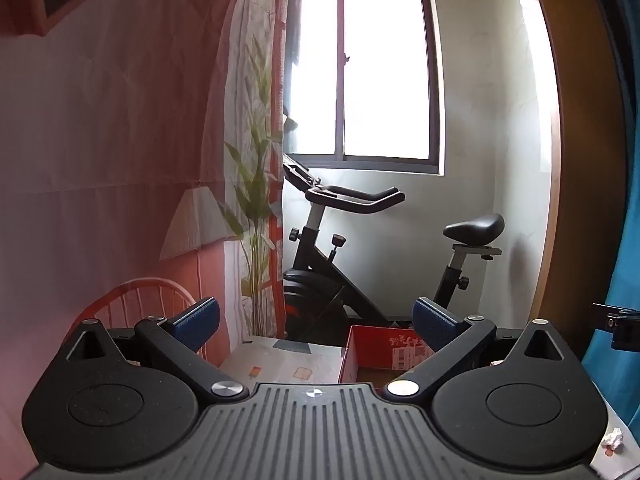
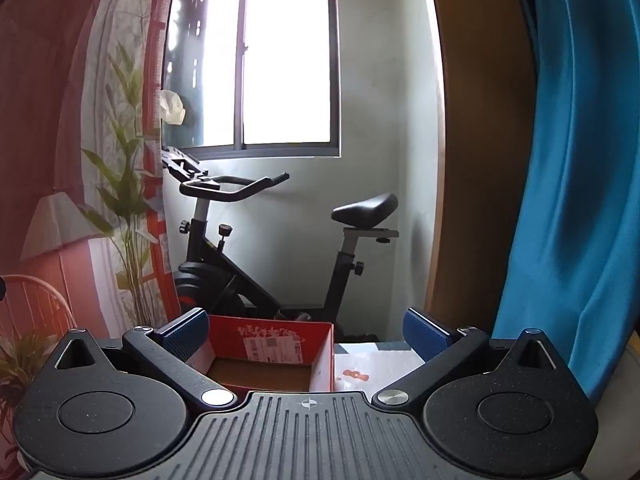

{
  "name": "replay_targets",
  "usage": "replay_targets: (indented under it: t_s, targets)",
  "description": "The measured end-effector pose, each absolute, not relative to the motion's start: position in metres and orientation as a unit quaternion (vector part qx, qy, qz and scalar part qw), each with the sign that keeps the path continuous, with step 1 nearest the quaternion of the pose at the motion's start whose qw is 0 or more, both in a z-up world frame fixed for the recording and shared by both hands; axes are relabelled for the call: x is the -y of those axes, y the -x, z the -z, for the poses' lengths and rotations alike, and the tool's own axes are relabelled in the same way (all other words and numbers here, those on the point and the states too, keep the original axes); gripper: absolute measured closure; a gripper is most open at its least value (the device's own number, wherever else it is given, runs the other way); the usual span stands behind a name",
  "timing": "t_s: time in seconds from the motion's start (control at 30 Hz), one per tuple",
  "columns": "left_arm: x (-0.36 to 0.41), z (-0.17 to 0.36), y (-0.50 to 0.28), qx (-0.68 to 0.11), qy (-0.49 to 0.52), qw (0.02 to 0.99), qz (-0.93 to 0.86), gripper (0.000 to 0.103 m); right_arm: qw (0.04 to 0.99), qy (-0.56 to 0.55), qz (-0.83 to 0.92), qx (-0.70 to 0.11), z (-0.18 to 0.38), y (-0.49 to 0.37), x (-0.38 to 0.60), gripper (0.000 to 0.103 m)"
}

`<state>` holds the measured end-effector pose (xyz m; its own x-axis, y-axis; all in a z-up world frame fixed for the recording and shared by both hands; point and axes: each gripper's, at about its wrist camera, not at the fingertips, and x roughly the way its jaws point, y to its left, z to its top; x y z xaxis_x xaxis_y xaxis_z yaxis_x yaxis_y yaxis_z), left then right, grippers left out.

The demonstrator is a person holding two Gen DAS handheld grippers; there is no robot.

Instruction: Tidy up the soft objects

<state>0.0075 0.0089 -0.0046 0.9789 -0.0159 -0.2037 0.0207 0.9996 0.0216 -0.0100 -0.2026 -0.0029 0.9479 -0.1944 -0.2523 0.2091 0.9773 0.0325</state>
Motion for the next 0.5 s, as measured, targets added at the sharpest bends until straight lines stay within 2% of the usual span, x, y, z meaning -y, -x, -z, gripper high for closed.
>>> replay_targets:
  t_s: [0.5]
  targets:
    - [-0.0088, 0.0078, -0.0109, -0.109, -0.010, 0.994, 0.007, 0.000, 0.986, -0.026, 0.104, -0.130, 0.0048, 0.0026, 0.2033, 0.000]
